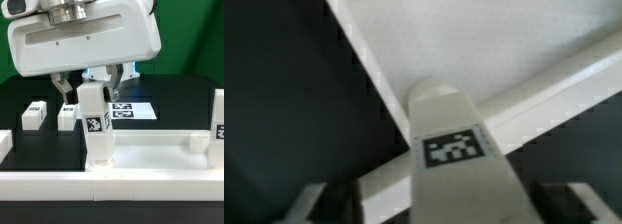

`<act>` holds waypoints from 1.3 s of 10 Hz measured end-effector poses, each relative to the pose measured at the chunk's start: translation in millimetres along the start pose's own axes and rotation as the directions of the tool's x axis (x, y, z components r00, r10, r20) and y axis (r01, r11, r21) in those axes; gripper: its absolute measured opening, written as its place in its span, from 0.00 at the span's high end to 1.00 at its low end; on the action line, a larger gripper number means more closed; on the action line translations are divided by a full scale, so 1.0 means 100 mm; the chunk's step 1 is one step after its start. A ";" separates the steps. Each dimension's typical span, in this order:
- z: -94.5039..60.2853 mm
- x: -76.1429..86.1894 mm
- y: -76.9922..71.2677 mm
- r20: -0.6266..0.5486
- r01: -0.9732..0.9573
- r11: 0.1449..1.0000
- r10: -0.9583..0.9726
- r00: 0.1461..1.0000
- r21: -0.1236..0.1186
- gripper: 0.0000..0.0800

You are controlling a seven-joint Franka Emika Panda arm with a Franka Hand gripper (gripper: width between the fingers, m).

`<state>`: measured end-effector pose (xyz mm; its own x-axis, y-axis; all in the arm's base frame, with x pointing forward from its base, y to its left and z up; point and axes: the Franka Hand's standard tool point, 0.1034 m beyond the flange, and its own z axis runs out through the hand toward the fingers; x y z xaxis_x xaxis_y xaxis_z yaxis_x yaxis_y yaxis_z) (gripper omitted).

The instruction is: Assemble desk

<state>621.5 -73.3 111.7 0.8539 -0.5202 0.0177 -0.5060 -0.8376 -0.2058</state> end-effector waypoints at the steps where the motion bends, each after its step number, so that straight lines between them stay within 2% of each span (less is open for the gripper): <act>1: 0.00 -0.01 0.00 0.001 -0.101 0.995 0.101 0.995 0.000 0.64; 3: 0.01 -0.01 -0.01 0.002 -0.206 0.979 0.206 0.979 0.000 0.64; 4: 0.01 -0.02 -0.04 0.004 -0.327 0.945 0.327 0.945 0.000 0.64; 5: 0.03 -0.05 -0.14 0.018 -0.511 0.860 0.511 0.859 -0.011 0.64; 6: 0.05 -0.04 -0.20 0.023 -0.582 0.813 0.583 0.812 -0.017 0.64; 8: 0.08 -0.07 -0.32 0.034 -0.771 0.636 0.772 0.635 -0.036 0.64; 9: 0.09 -0.06 -0.36 0.026 -0.836 0.547 0.837 0.547 -0.030 0.64; 11: 0.11 -0.08 -0.43 0.020 -0.902 0.431 0.902 0.431 -0.013 0.64; 12: 0.11 -0.08 -0.43 0.023 -0.908 0.418 0.908 0.418 -0.013 0.64; 13: 0.11 -0.08 -0.43 0.023 -0.899 0.438 0.899 0.437 -0.013 0.51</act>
Offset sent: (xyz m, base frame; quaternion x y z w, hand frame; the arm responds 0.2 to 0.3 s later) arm 0.0000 0.0000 0.0000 0.0000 0.0000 0.1938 0.9810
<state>637.8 -30.9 109.4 -0.0786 -0.9767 -0.1998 -0.9907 0.0988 -0.0935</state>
